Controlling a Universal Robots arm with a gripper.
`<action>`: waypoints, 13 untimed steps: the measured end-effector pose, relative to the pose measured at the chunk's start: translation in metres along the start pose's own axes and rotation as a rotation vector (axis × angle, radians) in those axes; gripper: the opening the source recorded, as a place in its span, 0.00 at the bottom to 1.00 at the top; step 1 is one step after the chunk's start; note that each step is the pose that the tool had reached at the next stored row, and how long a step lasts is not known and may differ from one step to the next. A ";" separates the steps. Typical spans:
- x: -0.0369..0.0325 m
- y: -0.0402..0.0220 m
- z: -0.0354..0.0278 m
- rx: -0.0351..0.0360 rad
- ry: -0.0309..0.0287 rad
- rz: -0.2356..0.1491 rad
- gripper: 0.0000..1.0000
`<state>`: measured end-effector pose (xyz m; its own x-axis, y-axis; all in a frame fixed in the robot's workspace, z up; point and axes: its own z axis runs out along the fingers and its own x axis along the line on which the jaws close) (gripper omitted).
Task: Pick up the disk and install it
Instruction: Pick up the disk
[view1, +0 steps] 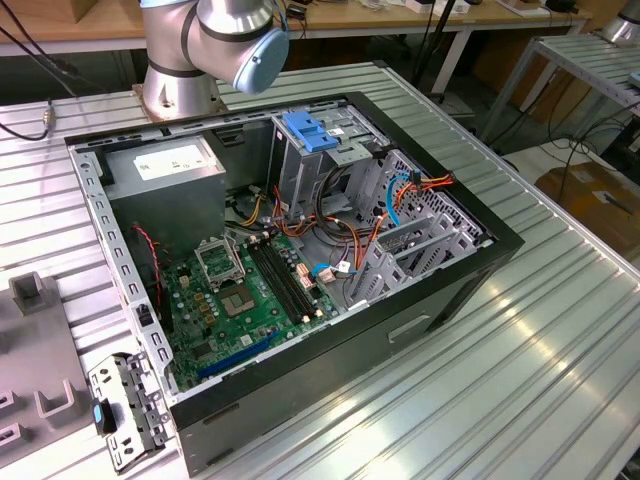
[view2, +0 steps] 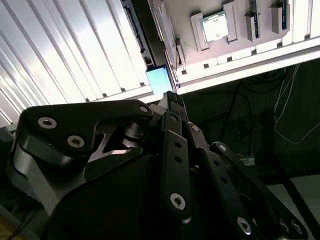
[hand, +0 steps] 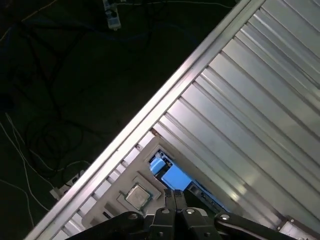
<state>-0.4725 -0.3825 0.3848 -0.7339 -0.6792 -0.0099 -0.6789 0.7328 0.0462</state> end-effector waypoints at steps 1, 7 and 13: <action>0.0000 0.0000 0.0000 -0.0001 0.0007 -0.016 0.11; 0.0000 0.0000 0.0000 -0.0013 0.0060 -0.127 0.11; 0.0000 0.0000 0.0000 -0.0017 0.0078 -0.167 0.11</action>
<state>-0.4725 -0.3824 0.3848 -0.6102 -0.7922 -0.0098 -0.7916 0.6093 0.0463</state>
